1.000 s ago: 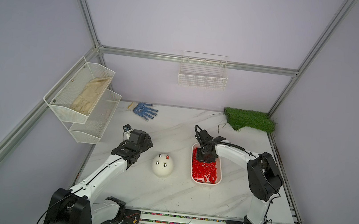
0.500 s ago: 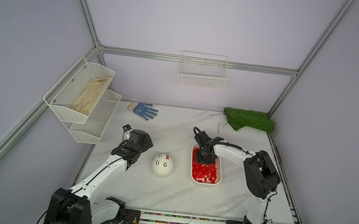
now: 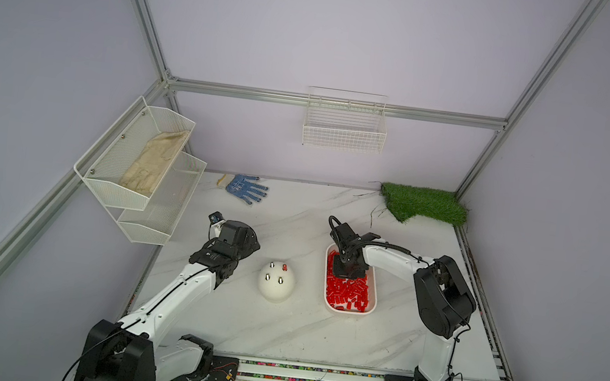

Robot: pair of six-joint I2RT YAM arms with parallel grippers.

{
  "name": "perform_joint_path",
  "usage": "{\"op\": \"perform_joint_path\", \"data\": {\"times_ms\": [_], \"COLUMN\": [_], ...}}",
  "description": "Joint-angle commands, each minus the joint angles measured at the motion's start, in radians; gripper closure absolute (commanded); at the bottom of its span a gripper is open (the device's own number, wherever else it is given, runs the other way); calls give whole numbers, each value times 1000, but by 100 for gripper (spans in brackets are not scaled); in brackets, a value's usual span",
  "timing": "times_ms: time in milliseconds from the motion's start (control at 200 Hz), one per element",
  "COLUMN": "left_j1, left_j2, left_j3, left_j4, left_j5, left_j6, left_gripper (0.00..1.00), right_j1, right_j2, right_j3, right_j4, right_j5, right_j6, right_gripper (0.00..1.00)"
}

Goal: Cover the protruding screws with screw protection sleeves
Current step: Pick up the screw protection sleeve from the storage box, then attach the screw protection sleeve to the screw.

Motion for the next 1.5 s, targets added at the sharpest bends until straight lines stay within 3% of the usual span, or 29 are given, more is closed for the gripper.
{"op": "perform_joint_path", "data": {"times_ms": [0, 670, 1150, 1495], "left_j1": [5, 5, 17, 60], "left_j2": [-8, -2, -48, -97], "left_j3": [11, 13, -3, -23], "left_j4": [33, 33, 16, -16], "left_j5": [-7, 11, -23, -33], "left_j6": [-6, -12, -7, -9], "left_gripper": [0, 0, 0, 0], "right_j1": [-5, 25, 227, 310], "right_j2": [-26, -239, -116, -89], "right_j3": [10, 47, 269, 253], "right_j4": [-11, 42, 165, 351], "right_j5": [8, 81, 35, -3], "right_j6": [3, -54, -57, -27], "right_gripper": [84, 85, 85, 85]}}
